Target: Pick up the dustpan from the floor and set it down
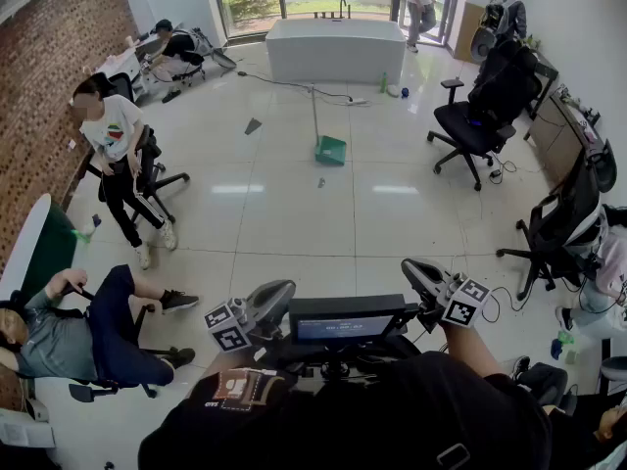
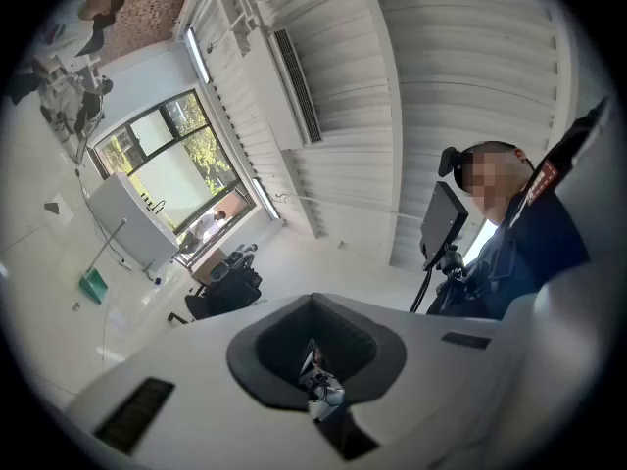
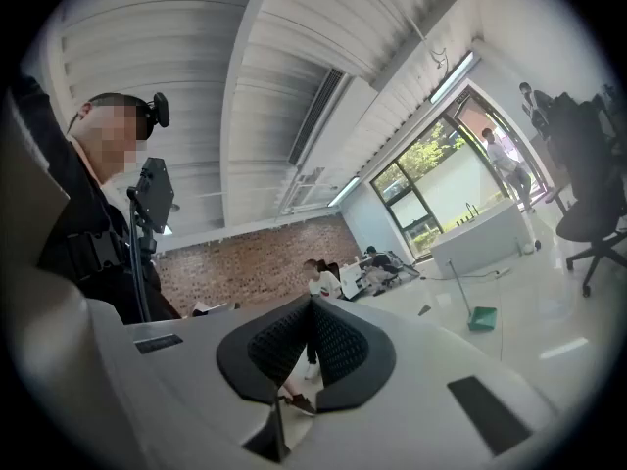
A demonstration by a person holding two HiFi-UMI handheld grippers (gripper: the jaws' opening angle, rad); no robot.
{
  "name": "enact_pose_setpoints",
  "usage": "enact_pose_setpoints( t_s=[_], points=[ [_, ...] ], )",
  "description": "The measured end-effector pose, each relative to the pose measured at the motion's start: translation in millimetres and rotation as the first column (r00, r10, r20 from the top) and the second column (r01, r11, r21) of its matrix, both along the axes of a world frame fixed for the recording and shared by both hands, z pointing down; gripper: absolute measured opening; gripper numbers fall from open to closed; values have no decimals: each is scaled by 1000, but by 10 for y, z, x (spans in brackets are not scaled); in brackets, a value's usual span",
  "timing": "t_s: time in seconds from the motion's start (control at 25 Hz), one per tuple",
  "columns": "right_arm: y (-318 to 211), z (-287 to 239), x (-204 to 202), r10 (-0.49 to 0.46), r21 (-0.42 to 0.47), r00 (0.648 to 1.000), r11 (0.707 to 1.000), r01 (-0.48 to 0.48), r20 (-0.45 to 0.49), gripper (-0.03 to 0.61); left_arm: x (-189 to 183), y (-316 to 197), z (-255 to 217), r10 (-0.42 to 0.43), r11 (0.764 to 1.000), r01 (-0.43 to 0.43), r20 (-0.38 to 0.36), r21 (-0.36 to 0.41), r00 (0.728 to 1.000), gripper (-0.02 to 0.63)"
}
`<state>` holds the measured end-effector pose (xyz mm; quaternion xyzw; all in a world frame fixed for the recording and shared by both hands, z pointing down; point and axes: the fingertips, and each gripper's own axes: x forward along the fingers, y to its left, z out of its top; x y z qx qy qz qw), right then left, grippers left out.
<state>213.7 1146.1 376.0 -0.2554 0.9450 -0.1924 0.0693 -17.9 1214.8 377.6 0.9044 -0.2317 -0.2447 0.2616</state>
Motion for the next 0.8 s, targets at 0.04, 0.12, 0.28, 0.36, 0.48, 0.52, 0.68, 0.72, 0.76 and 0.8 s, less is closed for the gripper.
enact_pose_setpoints(
  t_s=[0.04, 0.12, 0.28, 0.36, 0.48, 0.52, 0.68, 0.72, 0.76, 0.8],
  points=[
    [-173, -48, -347, 13, 7, 1000, 1000, -13, 0, 11, -403, -196, -56, -2, 1000, 2, 0, 6, 1000, 5],
    [-530, -139, -1021, 41, 18, 999, 999, -41, 4, 11, -1202, -596, -171, -1, 1000, 1, 9, 24, 1000, 5],
    [-1298, -321, -2074, 104, 41, 995, 994, -104, -1, 11, -2539, -1369, -296, 13, 998, -18, 69, 63, 998, 5],
    [-1679, -412, -2495, 135, 55, 991, 989, -134, -11, 11, -3096, -1721, -262, 20, 998, -25, 75, 54, 997, 5],
    [-2346, -539, -3223, 178, 63, 984, 982, -177, -18, 11, -3969, -2384, -271, 35, 998, -38, 69, 42, 997, 5],
    [-2595, -581, -3431, 186, 62, 982, 981, -185, -20, 11, -4194, -2645, -290, 37, 998, -40, 65, 40, 997, 5],
    [-3585, -490, -3785, 184, 44, 982, 982, -182, -41, 11, -4506, -3645, -176, 40, 999, -40, 27, 20, 999, 5],
    [-3840, -413, -3747, 182, 40, 983, 983, -180, -40, 11, -4460, -3890, -99, 39, 999, -40, 23, 11, 999, 5],
    [-4099, -338, -3664, 178, 37, 983, 984, -177, -35, 11, -4375, -4135, -25, 37, 999, -37, 24, 1, 999, 5],
    [-4364, -269, -3551, 172, 35, 985, 985, -171, -29, 11, -4262, -4379, 37, 33, 999, -32, 28, -8, 999, 5]
  ],
)
